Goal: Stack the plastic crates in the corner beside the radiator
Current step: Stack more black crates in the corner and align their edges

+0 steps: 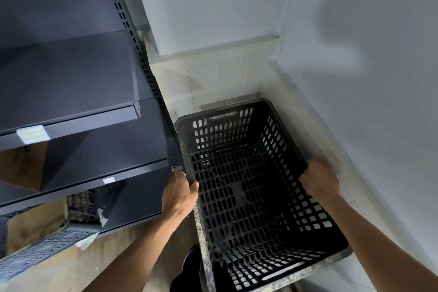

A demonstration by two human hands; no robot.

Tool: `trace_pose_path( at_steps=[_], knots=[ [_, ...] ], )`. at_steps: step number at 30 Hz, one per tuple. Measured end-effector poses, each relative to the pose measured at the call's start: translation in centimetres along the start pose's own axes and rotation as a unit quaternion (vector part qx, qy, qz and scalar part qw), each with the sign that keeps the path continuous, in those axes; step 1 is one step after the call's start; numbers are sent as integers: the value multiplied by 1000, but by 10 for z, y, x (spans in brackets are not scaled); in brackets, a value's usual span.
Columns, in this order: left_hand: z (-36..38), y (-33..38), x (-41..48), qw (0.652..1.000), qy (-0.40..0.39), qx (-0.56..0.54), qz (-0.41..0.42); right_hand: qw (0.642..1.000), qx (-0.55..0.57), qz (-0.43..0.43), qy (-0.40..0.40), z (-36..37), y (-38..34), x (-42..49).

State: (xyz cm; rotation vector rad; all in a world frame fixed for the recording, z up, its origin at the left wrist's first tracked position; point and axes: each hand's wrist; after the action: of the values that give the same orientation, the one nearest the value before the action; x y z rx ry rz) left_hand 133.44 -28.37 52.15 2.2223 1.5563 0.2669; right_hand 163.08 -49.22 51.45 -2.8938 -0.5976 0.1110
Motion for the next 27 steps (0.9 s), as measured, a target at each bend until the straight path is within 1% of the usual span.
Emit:
trace_pose_path(
  at_steps=[20,27],
  knots=[
    [-9,12,-2,999,9,-17,-33,999,18,-36,23,-1,9,11],
    [-11,15,-2,999,-7,-4,-41,998,15,-54,23,-2,5,13]
  ],
)
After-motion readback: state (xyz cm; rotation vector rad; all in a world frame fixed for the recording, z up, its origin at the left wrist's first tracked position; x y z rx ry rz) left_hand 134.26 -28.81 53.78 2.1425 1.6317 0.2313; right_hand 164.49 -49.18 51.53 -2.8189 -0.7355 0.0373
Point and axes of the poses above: each hand's wrist, its own x-axis towards the middle knuckle, its own z-axis out of the palm, y = z × x, and after that the axes turned 15 degrees about y, right-handed
